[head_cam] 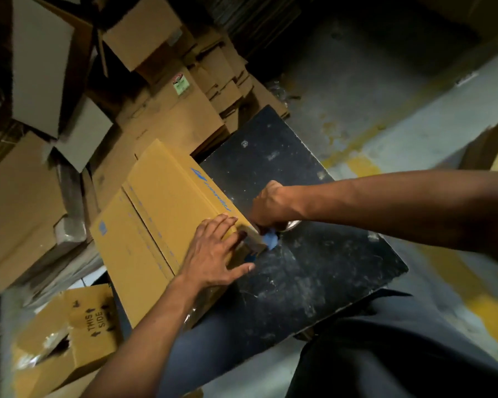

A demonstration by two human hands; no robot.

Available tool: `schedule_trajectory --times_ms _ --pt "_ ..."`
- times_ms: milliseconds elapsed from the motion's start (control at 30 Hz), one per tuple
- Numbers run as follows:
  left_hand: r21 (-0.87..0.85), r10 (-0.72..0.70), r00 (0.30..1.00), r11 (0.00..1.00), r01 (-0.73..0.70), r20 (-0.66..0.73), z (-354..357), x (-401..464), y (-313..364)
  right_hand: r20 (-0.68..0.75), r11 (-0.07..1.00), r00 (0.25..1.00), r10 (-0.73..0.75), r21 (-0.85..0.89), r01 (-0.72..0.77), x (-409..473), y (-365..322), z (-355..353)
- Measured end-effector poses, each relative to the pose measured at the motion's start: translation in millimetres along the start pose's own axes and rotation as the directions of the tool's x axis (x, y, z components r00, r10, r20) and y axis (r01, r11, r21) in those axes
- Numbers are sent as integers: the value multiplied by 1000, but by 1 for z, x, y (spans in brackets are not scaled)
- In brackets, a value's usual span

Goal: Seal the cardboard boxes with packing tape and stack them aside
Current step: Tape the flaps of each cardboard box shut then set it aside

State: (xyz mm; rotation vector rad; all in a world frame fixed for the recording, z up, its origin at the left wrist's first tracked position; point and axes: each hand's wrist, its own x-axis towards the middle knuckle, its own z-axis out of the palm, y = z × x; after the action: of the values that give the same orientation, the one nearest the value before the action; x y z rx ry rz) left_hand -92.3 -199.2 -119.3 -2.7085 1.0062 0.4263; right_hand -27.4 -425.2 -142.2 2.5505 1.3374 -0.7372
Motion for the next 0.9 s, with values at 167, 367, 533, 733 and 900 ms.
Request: schedule_trajectory --times_ms 167,367,533,733,900 --pt "-63 83 997 995 -83 -5 -4 17 -9 129 931 989 71 348 -112 -27 44 56" --pt "80 130 960 985 -154 248 -20 46 -1 281 899 952 -125 438 -12 -25 87 58" --pt "79 210 925 966 -246 316 -30 55 -4 129 876 991 28 474 -87 -26 99 62" --pt "-130 365 930 925 -357 41 -16 33 -23 91 831 974 209 508 -225 -24 94 66" --pt "22 400 889 910 -415 223 -15 52 -16 50 819 932 360 462 -341 -16 85 77"
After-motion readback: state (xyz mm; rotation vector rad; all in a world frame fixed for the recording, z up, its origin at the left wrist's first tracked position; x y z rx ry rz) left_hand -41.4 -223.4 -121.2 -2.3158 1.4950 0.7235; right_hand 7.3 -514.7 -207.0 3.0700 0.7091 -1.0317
